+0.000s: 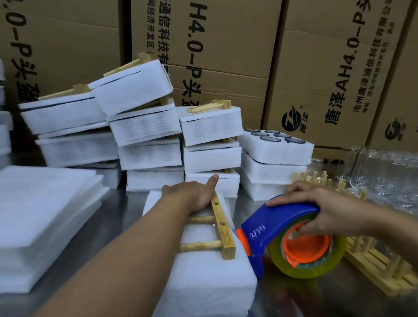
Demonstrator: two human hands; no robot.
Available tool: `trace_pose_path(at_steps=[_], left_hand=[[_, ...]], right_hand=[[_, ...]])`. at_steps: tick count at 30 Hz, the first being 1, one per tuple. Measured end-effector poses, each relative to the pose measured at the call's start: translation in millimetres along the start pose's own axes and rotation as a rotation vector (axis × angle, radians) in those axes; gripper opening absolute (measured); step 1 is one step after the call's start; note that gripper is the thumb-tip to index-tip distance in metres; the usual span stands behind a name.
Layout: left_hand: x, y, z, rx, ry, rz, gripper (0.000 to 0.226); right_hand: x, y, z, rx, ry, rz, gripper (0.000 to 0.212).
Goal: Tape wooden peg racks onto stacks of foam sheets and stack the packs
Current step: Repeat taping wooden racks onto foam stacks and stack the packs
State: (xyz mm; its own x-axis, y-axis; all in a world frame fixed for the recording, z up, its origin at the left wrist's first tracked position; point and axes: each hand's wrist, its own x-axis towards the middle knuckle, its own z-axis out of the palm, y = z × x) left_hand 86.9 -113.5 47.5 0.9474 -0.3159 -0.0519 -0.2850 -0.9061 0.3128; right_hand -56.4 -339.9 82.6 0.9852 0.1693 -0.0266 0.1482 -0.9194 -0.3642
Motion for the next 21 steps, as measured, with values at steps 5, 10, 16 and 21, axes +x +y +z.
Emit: trace_pose_path(at_steps=[5,10,16,21], left_hand=[[1,-2,1,-0.015,0.005,0.010,0.083],[1,-2,0,-0.061,0.009,0.015,0.078],[0,-5,-1,-0.089,-0.012,0.027,0.074],[0,-8,-3,-0.092,0.052,0.054,0.074]], right_hand=[[-2,-2,-1,0.040,-0.044,-0.041,0.061],[-4,-7,2,0.114,-0.018,-0.061,0.063],[-3,-5,13,0.176,0.143,-0.092,0.040],[-4,-7,14,0.246,0.176,-0.074,0.039]])
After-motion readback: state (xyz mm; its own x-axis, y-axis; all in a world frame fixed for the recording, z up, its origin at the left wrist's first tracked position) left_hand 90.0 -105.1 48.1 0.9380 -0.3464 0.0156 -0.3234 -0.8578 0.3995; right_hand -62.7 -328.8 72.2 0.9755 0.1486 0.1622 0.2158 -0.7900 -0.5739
